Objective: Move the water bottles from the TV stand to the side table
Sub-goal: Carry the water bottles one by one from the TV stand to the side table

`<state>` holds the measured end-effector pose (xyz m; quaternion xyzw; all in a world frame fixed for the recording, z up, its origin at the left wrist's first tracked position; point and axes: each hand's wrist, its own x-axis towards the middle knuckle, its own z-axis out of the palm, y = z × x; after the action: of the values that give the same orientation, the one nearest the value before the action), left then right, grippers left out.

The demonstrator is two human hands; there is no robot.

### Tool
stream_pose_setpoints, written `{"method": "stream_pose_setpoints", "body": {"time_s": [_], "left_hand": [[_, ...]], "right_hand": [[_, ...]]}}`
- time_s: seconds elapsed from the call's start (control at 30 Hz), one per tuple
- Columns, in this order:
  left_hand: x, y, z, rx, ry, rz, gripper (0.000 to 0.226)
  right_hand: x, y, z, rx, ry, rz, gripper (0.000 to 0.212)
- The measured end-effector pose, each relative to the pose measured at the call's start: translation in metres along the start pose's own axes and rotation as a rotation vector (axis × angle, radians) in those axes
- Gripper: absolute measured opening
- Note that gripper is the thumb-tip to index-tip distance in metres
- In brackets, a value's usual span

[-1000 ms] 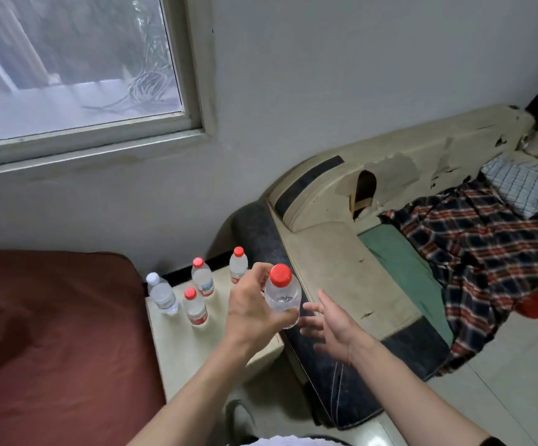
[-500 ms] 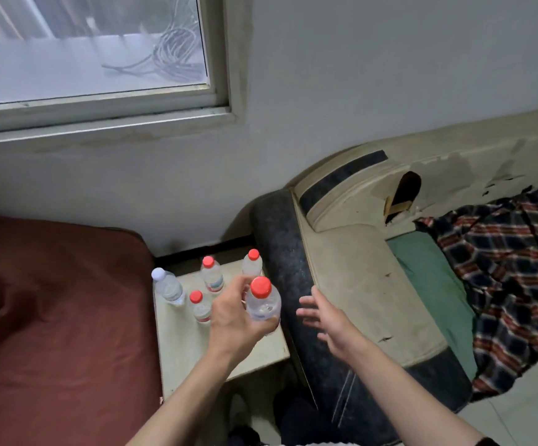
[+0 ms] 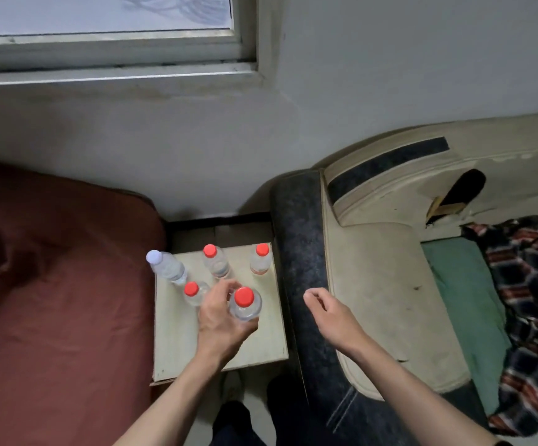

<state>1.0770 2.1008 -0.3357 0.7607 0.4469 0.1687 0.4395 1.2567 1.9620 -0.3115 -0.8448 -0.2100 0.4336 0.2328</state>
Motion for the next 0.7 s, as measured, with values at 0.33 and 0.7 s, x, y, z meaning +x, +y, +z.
{"method": "stream_pose_setpoints", "body": {"time_s": [0.33, 0.7], "left_hand": [[0.032, -0.039, 0.043, 0.033, 0.012, -0.118, 0.05], [0.063, -0.078, 0.088, 0.048, 0.039, -0.247, 0.051]], "right_hand": [[0.065, 0.016, 0.005, -0.317, -0.075, -0.136, 0.05], [0.109, 0.042, 0.016, -0.523, -0.081, -0.267, 0.068]]}}
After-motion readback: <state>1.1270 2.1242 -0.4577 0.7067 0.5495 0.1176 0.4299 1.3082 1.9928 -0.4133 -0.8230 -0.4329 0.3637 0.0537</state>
